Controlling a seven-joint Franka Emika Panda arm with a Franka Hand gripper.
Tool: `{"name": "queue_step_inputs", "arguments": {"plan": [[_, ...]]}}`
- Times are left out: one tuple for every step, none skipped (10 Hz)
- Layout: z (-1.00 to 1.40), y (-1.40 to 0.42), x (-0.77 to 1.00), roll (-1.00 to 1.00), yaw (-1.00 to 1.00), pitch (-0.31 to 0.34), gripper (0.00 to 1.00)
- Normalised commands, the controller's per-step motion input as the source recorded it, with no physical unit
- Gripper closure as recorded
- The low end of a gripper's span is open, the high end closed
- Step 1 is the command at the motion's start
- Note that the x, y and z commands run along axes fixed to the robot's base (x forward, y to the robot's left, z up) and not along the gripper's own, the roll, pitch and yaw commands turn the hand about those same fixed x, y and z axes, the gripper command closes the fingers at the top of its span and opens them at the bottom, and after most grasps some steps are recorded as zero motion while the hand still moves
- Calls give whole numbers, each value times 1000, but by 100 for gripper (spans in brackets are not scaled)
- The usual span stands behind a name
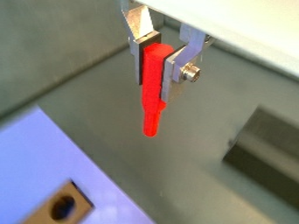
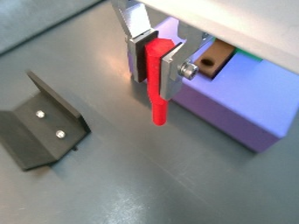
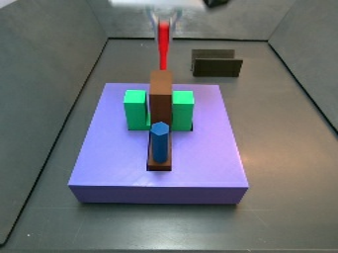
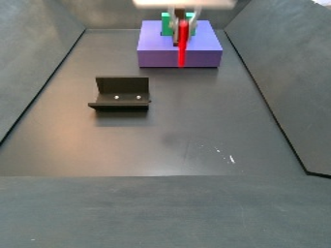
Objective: Pick up the red object. Move up. Move to above the board. Insert the red object.
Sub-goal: Move up, then move to above the board, then insert the red object.
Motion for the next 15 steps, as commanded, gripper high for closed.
{"name": "queue_step_inputs", "arguments": {"plan": [[222,4,9,-47,0,36,100],[1400,0,0,0,0,0,100],[1400,-2,-24,0,-6,31,100],[1400,-7,-54,-26,-12,30,100],[1400,0,26,-40,-8,22,100],[812,-2,42,-33,-9,77,100],[445,-2,28,-30,-9,90,100],[357,-1400,65,-112,104,231,100],[304,-1400,50,-49,95,218,100],[302,-1400,75,10,75,193,100],[300,-1400,107,-17,47,179,100],[307,-1400,157,-1,24,166,100],[173,-778,109,22,18,159,100],[-40,0,0,0,0,0,100],[-23,0,0,0,0,0,100]]}}
